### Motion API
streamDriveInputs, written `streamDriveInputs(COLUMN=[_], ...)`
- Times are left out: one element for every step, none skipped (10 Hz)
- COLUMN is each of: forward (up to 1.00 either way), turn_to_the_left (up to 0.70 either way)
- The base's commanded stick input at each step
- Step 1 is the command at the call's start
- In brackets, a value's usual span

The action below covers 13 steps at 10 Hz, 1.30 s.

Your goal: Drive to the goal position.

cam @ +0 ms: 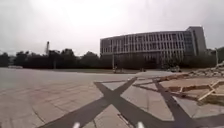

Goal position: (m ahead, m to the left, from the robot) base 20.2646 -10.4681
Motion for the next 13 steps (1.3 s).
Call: streamDriveInputs(forward=[0.50, 0.50, 0.50, 0.50, 0.50, 0.50, 0.50, 0.50, 0.50, 0.50, 0.50, 0.50, 0.50], turn_to_the_left=[0.00, 0.00, 0.00, 0.00, 0.00, 0.00, 0.00, 0.00, 0.00, 0.00, 0.00, 0.00, 0.00])
